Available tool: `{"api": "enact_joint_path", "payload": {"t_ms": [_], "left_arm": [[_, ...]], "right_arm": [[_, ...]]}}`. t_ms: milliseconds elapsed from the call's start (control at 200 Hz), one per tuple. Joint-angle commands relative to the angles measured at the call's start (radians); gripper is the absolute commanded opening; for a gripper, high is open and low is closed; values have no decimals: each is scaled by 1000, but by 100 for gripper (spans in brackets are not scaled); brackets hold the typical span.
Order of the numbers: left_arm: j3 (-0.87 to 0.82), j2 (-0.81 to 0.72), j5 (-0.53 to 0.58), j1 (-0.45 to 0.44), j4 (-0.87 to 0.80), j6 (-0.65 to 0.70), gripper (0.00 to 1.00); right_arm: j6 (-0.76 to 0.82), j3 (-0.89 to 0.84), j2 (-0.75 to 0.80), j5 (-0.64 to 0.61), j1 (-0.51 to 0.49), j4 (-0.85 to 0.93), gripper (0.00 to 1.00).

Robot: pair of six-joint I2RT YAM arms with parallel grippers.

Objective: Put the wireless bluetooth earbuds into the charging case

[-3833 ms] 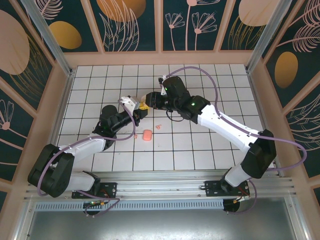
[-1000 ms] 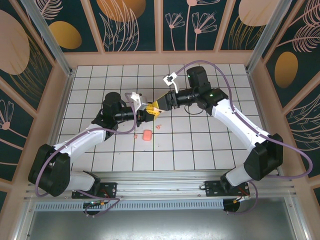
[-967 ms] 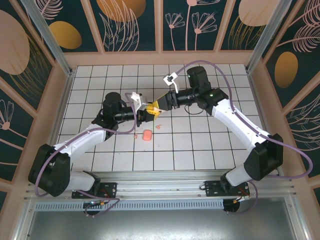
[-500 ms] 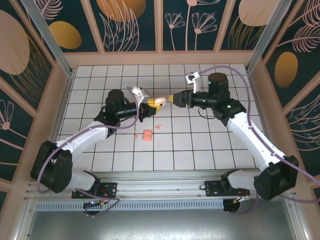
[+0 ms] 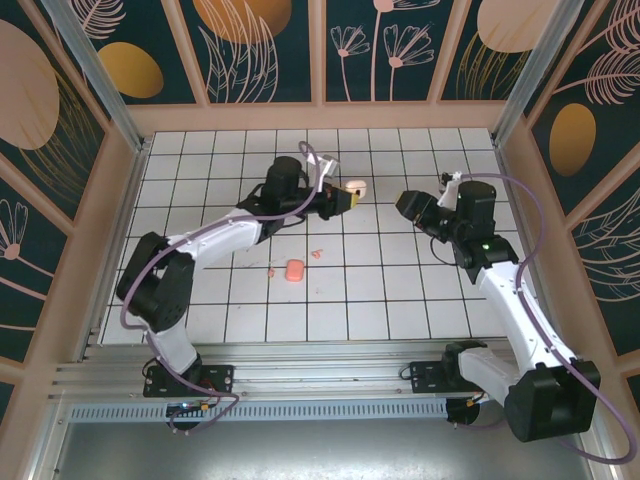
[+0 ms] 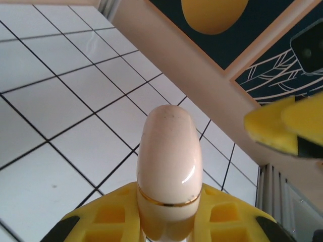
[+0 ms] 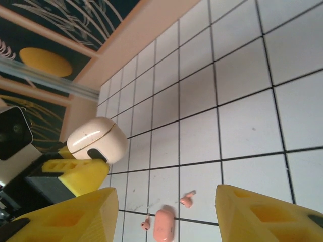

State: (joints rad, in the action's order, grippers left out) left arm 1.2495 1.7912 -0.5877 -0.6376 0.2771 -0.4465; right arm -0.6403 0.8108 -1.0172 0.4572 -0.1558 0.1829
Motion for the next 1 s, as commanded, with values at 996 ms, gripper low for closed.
{"api": "enact_joint_path", "payload": {"t_ms": [996], "left_arm": [[489,545,53,-131,-262,-474,14]], "right_arm": [[27,-134,35,103,204,1,54]]}}
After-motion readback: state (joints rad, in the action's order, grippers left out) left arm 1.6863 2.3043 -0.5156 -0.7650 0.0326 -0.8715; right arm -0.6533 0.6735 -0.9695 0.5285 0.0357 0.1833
